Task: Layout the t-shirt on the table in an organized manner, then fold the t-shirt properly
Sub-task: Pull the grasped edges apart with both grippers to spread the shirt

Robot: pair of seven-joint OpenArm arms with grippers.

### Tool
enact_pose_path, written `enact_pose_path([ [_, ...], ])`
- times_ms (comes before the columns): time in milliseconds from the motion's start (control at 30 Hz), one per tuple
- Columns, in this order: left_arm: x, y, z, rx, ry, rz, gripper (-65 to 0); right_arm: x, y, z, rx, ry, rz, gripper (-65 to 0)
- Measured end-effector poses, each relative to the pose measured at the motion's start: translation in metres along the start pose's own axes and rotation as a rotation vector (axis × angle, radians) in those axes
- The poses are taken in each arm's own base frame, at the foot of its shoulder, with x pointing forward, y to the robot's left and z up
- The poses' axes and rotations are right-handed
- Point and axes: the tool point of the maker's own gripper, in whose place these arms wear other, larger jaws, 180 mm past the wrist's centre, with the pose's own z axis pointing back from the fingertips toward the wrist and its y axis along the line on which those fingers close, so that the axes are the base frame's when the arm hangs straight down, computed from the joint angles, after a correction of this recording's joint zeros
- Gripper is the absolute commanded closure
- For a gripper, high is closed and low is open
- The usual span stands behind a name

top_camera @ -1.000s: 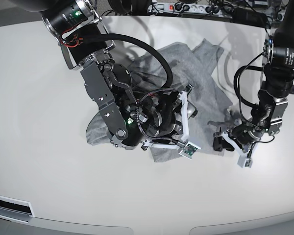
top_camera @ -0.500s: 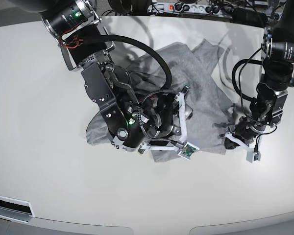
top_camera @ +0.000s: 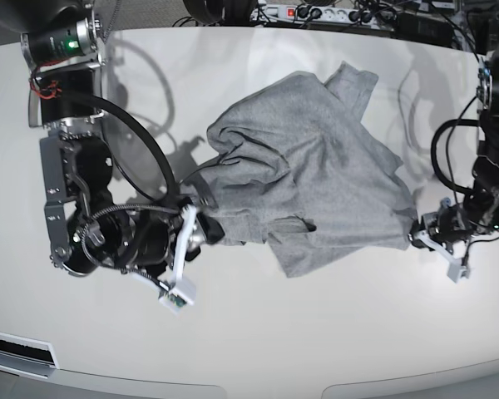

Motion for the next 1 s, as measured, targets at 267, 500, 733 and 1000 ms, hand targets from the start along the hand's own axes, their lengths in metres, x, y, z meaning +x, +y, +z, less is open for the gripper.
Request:
enact_pose_path([
  [267,0.029,-0.009,0.008,-0.065,-0.044,-0.002,0.0,-0.008,0.003,-0.01,-0.038,-0.087,0.053,-36.1],
  [500,0.027,-0.016,0.004,-0.079,-0.042,0.0,0.0,-0.022,0.001,-0.043,-0.153,-0.009,0.117,-44.8],
  [733,0.023,-0.021,0.001,-0.086,-0.035,-0.002,0.0,-0.038,-0.014,-0.064,-0.184,0.003,0.077,-36.8],
  [1000,0.006,-0.022,-0.002,-0.088,-0.009,0.005,0.0,-0.023,0.016,-0.074,-0.045,-0.022,0.177,0.0],
])
